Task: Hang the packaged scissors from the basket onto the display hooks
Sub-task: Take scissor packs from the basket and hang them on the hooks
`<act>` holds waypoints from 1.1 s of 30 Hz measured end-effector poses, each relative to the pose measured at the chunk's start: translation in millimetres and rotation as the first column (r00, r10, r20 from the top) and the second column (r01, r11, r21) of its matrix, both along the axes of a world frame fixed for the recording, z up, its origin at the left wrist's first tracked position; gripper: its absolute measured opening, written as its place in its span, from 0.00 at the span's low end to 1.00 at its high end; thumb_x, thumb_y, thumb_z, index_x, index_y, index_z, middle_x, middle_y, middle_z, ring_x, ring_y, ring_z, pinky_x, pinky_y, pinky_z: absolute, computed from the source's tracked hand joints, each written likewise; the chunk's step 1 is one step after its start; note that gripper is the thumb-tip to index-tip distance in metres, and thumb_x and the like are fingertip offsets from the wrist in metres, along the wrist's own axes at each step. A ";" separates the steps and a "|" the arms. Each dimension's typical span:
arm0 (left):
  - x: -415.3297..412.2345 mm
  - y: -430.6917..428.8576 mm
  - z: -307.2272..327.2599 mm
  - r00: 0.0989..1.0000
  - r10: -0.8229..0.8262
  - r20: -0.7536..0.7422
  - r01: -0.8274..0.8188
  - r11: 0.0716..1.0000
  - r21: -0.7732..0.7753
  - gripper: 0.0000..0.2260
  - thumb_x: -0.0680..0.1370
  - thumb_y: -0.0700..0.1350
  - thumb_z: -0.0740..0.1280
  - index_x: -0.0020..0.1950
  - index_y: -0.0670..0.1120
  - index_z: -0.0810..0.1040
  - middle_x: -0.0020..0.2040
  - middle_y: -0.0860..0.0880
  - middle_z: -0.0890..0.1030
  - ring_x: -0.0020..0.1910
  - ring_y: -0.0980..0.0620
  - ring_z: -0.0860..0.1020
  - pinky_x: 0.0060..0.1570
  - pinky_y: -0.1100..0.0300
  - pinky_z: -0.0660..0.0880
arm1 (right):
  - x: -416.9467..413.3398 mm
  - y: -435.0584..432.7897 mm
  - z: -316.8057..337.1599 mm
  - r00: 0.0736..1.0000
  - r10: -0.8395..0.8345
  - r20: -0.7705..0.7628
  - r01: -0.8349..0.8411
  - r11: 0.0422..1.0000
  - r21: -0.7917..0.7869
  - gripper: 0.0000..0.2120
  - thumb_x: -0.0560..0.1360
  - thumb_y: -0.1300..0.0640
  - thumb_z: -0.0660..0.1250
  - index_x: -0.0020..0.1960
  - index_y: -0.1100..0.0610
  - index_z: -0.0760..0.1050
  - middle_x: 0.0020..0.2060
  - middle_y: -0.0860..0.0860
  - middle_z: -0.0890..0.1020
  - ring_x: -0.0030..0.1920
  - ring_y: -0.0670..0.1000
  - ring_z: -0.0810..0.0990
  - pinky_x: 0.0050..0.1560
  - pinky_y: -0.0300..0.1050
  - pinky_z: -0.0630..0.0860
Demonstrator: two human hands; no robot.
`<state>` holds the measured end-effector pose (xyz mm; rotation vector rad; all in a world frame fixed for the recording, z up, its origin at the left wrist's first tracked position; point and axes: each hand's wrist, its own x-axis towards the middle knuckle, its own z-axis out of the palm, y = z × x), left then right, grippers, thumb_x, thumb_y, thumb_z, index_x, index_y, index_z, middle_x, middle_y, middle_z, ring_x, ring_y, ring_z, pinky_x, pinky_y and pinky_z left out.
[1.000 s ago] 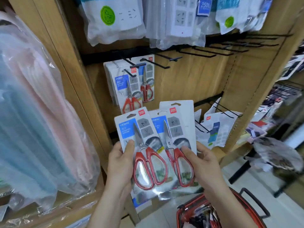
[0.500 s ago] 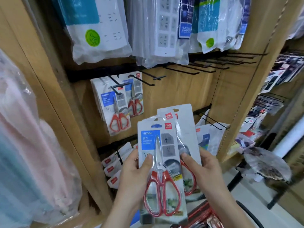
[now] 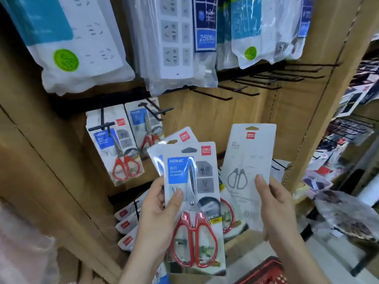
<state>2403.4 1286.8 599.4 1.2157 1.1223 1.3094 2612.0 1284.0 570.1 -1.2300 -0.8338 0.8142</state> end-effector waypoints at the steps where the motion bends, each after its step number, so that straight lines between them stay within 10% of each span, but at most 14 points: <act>1: 1.6 2.1 0.3 1.000 0.001 -0.008 0.000 1.000 0.015 0.18 0.80 0.38 0.65 0.63 0.59 0.75 0.53 0.49 0.85 0.54 0.44 0.83 0.54 0.43 0.79 | 4.2 1.5 1.0 1.000 0.008 -0.018 -0.008 1.000 -0.008 0.11 0.82 0.54 0.61 0.50 0.48 0.82 0.44 0.43 0.87 0.45 0.46 0.86 0.38 0.41 0.81; 4: 4.6 5.9 2.6 0.999 -0.014 -0.031 0.014 1.000 0.024 0.28 0.80 0.36 0.63 0.72 0.65 0.66 0.57 0.49 0.84 0.56 0.44 0.82 0.56 0.41 0.78 | 17.7 5.2 0.7 1.000 0.006 -0.002 -0.006 1.000 -0.007 0.11 0.82 0.53 0.60 0.52 0.48 0.82 0.44 0.42 0.87 0.44 0.45 0.86 0.35 0.37 0.79; 8: 17.9 12.5 3.9 0.945 -0.037 -0.324 0.057 0.997 0.054 0.19 0.82 0.38 0.61 0.63 0.60 0.78 0.56 0.49 0.84 0.54 0.40 0.80 0.60 0.48 0.75 | 27.8 4.9 1.4 0.949 -0.051 0.310 0.033 0.997 0.063 0.09 0.81 0.50 0.60 0.49 0.44 0.79 0.40 0.39 0.84 0.40 0.40 0.81 0.33 0.35 0.74; 11: 36.7 20.5 5.2 0.889 -0.013 -0.458 0.064 0.993 0.096 0.22 0.83 0.37 0.60 0.59 0.67 0.76 0.58 0.67 0.77 0.59 0.65 0.76 0.57 0.77 0.69 | 11.8 4.6 -2.1 0.717 -0.128 0.685 0.049 0.990 0.134 0.12 0.82 0.47 0.56 0.56 0.42 0.79 0.47 0.39 0.79 0.42 0.40 0.76 0.32 0.34 0.69; 13: 48.6 27.7 5.2 0.871 0.027 -0.490 0.040 0.991 0.125 0.25 0.82 0.37 0.59 0.60 0.70 0.75 0.56 0.72 0.73 0.52 0.75 0.73 0.49 0.76 0.69 | -2.1 7.4 -7.9 0.545 -0.188 0.817 0.087 0.982 0.167 0.15 0.82 0.50 0.57 0.65 0.47 0.77 0.56 0.44 0.77 0.46 0.41 0.76 0.33 0.30 0.69; 19: 71.6 40.0 7.6 0.914 0.116 -0.388 -0.043 0.980 0.192 0.27 0.79 0.35 0.60 0.42 0.70 0.81 0.53 0.63 0.79 0.53 0.69 0.78 0.50 0.76 0.71 | -15.6 11.3 -11.2 0.379 -0.133 0.916 0.095 0.990 0.104 0.24 0.73 0.49 0.58 0.67 0.51 0.77 0.61 0.54 0.80 0.50 0.58 0.79 0.47 0.52 0.80; 26: 76.2 43.8 4.5 0.972 0.067 -0.223 -0.040 0.992 0.123 0.06 0.76 0.45 0.72 0.46 0.56 0.87 0.48 0.59 0.85 0.51 0.61 0.82 0.54 0.59 0.77 | -16.4 11.5 -0.8 0.384 0.117 0.916 -0.024 0.993 -0.117 0.27 0.74 0.39 0.54 0.72 0.41 0.69 0.68 0.46 0.74 0.57 0.53 0.74 0.56 0.51 0.75; 29: 71.7 52.7 5.0 0.954 0.144 -0.264 -0.113 0.986 0.126 0.10 0.78 0.43 0.70 0.44 0.57 0.86 0.47 0.58 0.84 0.48 0.64 0.82 0.50 0.67 0.77 | 0.5 19.2 24.3 0.709 0.360 0.606 -0.297 0.932 -0.207 0.15 0.74 0.36 0.61 0.60 0.30 0.74 0.59 0.29 0.75 0.61 0.38 0.73 0.60 0.31 0.69; 33: 71.0 59.8 18.1 0.948 0.192 -0.252 -0.161 0.977 0.138 0.11 0.79 0.42 0.69 0.42 0.57 0.83 0.46 0.56 0.83 0.43 0.72 0.79 0.42 0.80 0.70 | 31.2 62.8 68.3 0.935 0.088 0.344 -0.128 0.987 0.096 0.11 0.77 0.55 0.69 0.59 0.45 0.81 0.47 0.39 0.84 0.47 0.37 0.81 0.45 0.29 0.76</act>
